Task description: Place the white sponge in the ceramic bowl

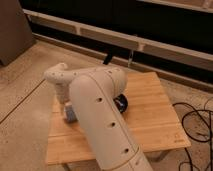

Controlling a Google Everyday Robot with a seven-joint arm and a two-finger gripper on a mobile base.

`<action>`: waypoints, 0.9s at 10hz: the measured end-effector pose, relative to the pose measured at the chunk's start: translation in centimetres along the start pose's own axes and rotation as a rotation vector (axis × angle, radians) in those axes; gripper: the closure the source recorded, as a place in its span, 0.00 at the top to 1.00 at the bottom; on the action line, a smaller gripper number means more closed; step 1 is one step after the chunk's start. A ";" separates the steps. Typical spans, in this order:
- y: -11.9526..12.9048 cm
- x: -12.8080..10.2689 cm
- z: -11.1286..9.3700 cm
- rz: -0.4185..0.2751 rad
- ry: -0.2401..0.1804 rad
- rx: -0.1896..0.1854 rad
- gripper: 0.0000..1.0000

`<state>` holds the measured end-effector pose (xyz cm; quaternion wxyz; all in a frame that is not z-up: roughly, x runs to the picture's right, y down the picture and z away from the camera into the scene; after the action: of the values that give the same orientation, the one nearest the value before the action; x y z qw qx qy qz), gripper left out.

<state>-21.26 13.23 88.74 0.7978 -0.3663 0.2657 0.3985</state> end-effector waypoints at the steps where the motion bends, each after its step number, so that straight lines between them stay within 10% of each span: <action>1: 0.1 0.2 0.4 -0.009 0.036 0.021 0.65; 4: -0.1 0.0 1.1 -0.008 0.095 0.064 0.61; 9: 0.1 -1.6 0.2 0.002 0.031 0.080 0.08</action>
<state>-22.20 12.68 89.99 0.8072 -0.3399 0.2941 0.3827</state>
